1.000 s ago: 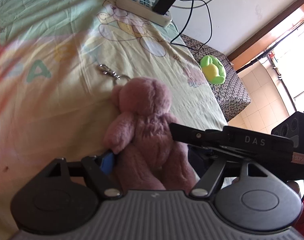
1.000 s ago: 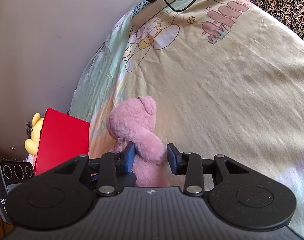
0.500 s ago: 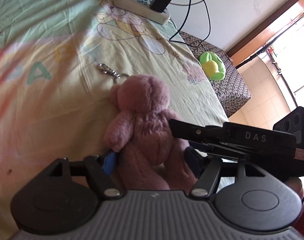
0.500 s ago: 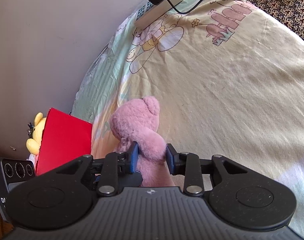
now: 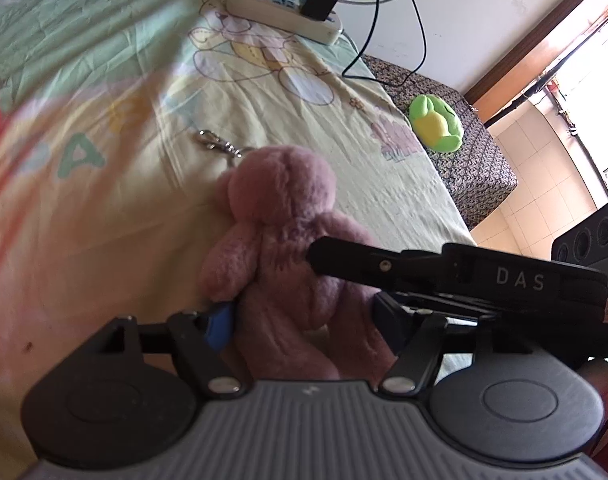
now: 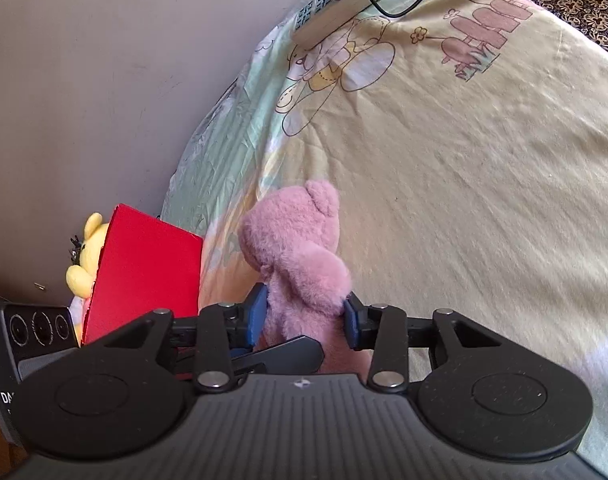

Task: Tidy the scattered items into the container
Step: 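Lift the pink plush with both grippers and carry it toward the red box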

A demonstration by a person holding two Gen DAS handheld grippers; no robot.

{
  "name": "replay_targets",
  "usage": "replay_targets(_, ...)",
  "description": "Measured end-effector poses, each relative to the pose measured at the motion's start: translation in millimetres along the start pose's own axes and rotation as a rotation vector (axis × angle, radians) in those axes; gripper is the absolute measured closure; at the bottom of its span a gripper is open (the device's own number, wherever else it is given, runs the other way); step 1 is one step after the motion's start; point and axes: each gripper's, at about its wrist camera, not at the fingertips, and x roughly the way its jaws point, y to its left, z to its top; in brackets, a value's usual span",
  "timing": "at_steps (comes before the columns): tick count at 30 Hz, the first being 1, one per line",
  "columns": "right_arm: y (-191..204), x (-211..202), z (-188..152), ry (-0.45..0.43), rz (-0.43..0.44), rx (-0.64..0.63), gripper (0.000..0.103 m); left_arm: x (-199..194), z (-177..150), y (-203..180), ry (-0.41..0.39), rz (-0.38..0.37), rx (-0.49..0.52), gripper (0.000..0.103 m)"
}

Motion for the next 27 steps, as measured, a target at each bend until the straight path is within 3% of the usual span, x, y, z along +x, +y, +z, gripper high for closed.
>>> replay_targets(27,32.9,-9.2,-11.2,-0.068,0.067,-0.071,0.066,-50.0,-15.2,-7.4,-0.164,0.066,0.043,0.034)
